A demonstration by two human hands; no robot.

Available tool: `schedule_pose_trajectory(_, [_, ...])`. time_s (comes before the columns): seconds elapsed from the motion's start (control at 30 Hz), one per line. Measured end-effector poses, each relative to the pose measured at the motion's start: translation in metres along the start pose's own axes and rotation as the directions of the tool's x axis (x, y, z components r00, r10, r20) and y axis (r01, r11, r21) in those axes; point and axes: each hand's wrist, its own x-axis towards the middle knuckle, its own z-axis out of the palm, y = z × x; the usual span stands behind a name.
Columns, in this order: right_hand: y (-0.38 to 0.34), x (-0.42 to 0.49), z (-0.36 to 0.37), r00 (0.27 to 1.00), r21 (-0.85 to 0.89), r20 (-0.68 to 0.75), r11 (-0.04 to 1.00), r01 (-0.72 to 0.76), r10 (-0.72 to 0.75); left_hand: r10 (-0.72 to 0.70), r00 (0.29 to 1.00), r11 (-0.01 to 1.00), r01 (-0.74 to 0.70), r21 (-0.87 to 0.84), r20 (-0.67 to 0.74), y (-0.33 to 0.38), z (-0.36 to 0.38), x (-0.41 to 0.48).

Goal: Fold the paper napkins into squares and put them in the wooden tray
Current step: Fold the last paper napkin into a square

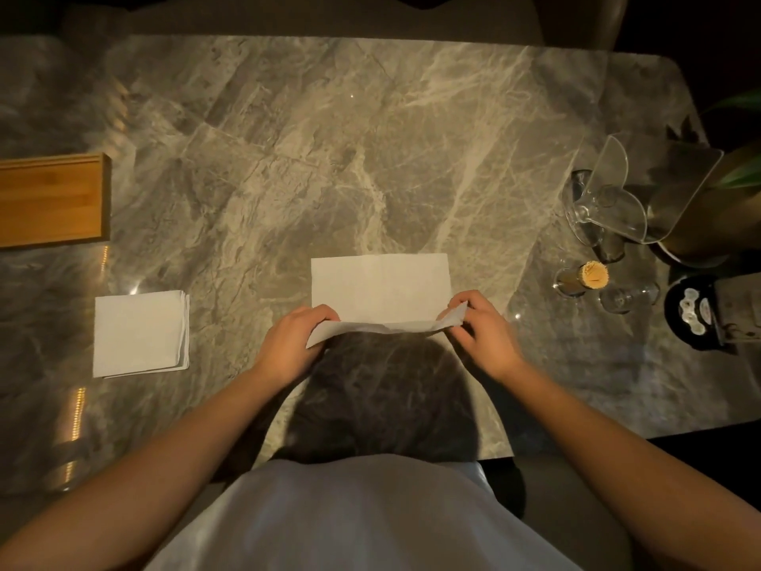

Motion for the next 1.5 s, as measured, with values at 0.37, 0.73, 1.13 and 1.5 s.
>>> schedule_pose_trajectory(0.37, [0.005, 0.007, 0.008, 0.967, 0.105, -0.086, 0.967, -0.231, 0.241, -0.275, 0.950, 0.960, 0.264, -0.093, -0.146, -0.004, 0.010, 0.004])
schedule_pose_trajectory(0.73, [0.003, 0.009, 0.008, 0.949, 0.091, -0.102, 0.953, -0.290, 0.298, -0.230, 0.965, 0.956, 0.249, 0.157, -0.129, -0.005, 0.008, 0.004])
schedule_pose_trajectory(1.13, [-0.001, 0.002, 0.015, 0.955, 0.016, -0.119, 0.962, -0.273, 0.273, -0.262, 0.960, 0.936, 0.279, 0.214, -0.102, -0.002, 0.012, 0.004])
schedule_pose_trajectory(1.5, [-0.009, 0.002, 0.012, 0.920, 0.145, -0.230, 0.946, -0.289, 0.316, -0.211, 0.951, 0.958, 0.247, 0.142, -0.228, -0.003, 0.011, -0.004])
